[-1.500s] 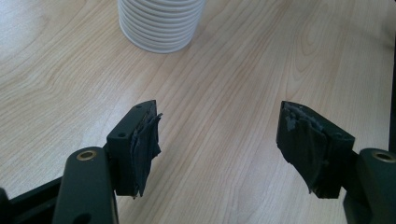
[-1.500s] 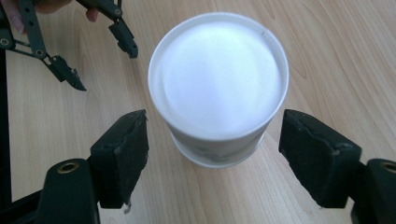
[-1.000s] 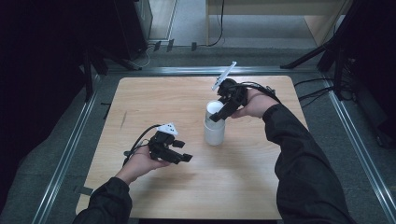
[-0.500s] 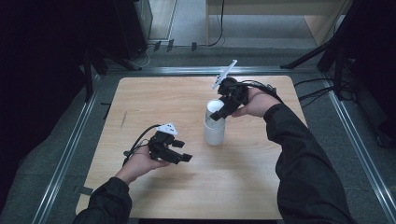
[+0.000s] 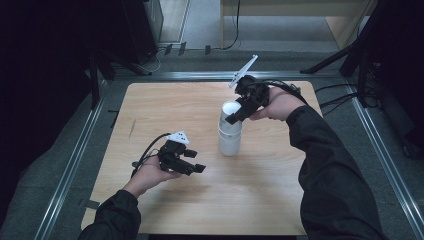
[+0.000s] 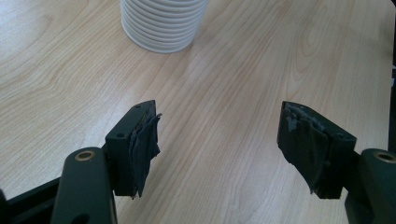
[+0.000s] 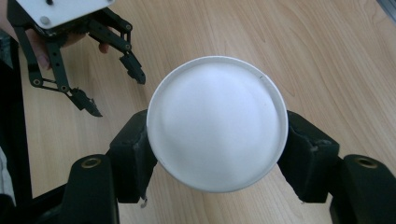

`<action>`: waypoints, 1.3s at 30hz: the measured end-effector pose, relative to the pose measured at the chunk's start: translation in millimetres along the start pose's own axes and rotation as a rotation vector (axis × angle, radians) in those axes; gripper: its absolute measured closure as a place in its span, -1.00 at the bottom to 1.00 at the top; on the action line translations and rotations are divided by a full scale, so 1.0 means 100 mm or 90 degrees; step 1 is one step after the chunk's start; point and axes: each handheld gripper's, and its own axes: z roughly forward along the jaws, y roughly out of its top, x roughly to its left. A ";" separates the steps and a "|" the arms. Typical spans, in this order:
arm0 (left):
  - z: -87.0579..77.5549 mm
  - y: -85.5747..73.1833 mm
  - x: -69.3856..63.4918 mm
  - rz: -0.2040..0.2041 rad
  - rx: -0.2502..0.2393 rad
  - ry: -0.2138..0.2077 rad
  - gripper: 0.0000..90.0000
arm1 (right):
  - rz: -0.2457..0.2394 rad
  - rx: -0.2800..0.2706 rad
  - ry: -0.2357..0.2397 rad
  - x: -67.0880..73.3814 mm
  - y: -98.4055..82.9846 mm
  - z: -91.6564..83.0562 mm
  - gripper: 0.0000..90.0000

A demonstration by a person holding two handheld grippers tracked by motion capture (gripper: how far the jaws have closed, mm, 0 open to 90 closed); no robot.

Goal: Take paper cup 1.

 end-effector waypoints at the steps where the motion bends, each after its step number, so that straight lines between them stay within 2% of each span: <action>1: 0.00 0.00 0.00 0.000 -0.001 0.001 -0.35 | -0.001 -0.002 -0.002 0.01 0.01 -0.03 -0.24; 11: -0.02 0.01 0.01 -0.020 -0.004 -0.003 -0.36 | -0.019 -0.008 -0.027 0.14 0.16 -0.35 -0.24; 16: -0.03 0.00 0.01 -0.014 -0.005 -0.001 -0.36 | -0.034 -0.027 -0.021 0.23 0.16 -0.54 -0.24; 19: -0.03 0.00 0.01 -0.009 -0.010 0.000 -0.36 | -0.042 -0.022 -0.014 0.30 0.13 -0.59 -0.24; 25: -0.05 0.01 0.01 -0.013 -0.011 -0.007 -0.35 | -0.050 -0.014 -0.003 0.40 0.04 -0.63 -0.24; 31: -0.05 0.01 0.01 -0.010 -0.017 -0.009 -0.35 | -0.050 -0.017 0.020 0.50 -0.10 -0.56 -0.23; 39: -0.06 0.01 -0.01 0.007 -0.026 -0.017 -0.37 | -0.071 -0.016 0.048 0.63 -0.36 -0.37 -0.23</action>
